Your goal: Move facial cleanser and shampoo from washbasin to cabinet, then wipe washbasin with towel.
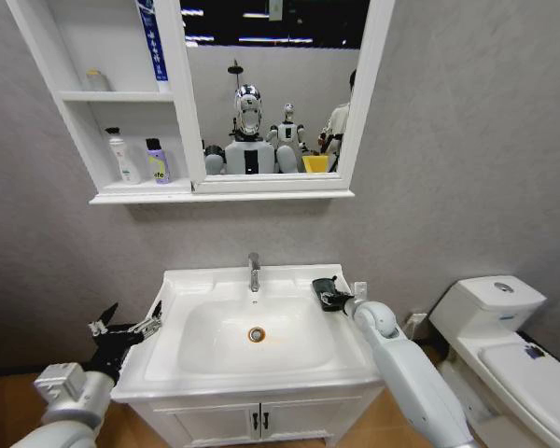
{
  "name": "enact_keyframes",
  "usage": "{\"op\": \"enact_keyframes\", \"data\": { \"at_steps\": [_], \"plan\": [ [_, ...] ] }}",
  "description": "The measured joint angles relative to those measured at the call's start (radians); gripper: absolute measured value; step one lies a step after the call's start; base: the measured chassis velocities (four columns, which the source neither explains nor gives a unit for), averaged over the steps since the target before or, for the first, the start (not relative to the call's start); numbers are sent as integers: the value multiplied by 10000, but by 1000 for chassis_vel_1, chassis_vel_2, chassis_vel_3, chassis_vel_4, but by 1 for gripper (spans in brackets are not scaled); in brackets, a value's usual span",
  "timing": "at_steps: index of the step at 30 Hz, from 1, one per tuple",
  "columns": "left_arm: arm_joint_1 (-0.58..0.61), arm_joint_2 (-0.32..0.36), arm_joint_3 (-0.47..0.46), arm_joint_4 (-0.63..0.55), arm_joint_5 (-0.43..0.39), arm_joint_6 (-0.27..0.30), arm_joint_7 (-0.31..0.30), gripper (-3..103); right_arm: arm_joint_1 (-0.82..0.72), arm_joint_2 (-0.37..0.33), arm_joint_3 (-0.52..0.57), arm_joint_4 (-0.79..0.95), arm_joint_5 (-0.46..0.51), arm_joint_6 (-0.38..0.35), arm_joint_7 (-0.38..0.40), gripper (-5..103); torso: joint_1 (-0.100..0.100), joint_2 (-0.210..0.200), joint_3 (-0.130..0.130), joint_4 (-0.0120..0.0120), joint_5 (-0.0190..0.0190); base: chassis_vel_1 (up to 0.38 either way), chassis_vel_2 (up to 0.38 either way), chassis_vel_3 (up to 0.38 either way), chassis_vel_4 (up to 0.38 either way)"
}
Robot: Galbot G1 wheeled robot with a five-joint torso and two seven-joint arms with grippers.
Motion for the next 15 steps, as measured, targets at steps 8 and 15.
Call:
{"op": "enact_keyframes", "data": {
  "at_steps": [8,15],
  "plan": [
    [0,0,0,1,0,0,0,100,-78,-7,102,-32,-88,2,-128,16,1,0,0,0,0,0,0,0,0],
    [0,0,0,0,0,0,0,100,-311,-38,62,653,136,-1,198,3,0,0,1,-1,0,0,0,0,0]
  ]
}}
